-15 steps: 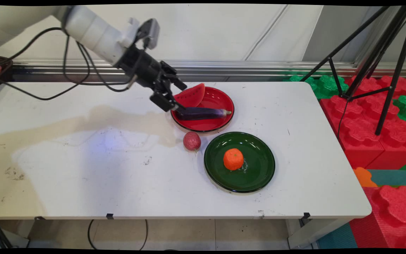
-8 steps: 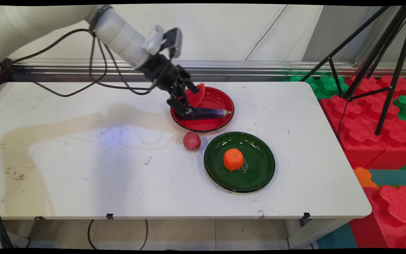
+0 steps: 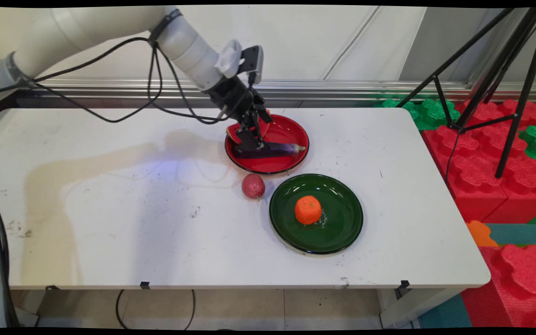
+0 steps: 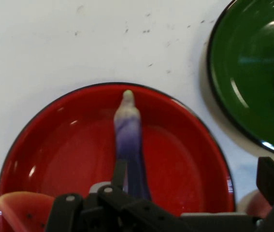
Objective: Pick up the eggplant from the red plate
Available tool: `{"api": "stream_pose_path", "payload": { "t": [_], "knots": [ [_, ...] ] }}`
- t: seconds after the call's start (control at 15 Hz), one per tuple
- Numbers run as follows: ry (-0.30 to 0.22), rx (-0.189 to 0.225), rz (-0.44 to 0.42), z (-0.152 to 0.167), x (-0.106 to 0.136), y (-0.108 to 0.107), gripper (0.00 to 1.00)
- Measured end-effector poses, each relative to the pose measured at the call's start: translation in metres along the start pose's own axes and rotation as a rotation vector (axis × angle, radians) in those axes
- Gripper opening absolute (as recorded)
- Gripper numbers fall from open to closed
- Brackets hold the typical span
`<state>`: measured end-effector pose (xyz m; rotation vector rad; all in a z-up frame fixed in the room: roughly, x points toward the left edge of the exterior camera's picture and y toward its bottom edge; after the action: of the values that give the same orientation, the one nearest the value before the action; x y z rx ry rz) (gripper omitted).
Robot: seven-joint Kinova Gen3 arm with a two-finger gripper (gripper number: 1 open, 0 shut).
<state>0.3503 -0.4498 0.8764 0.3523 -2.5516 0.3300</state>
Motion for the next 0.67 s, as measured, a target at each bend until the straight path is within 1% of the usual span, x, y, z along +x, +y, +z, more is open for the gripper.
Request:
{"api": "stream_pose_path", "payload": {
  "t": [0.47,0.67],
  "knots": [
    [-0.075,-0.007,0.048,0.035,0.008,-0.030,1.00],
    [-0.105,-0.020,0.063,0.051,0.009,-0.040,1.00]
  ]
}}
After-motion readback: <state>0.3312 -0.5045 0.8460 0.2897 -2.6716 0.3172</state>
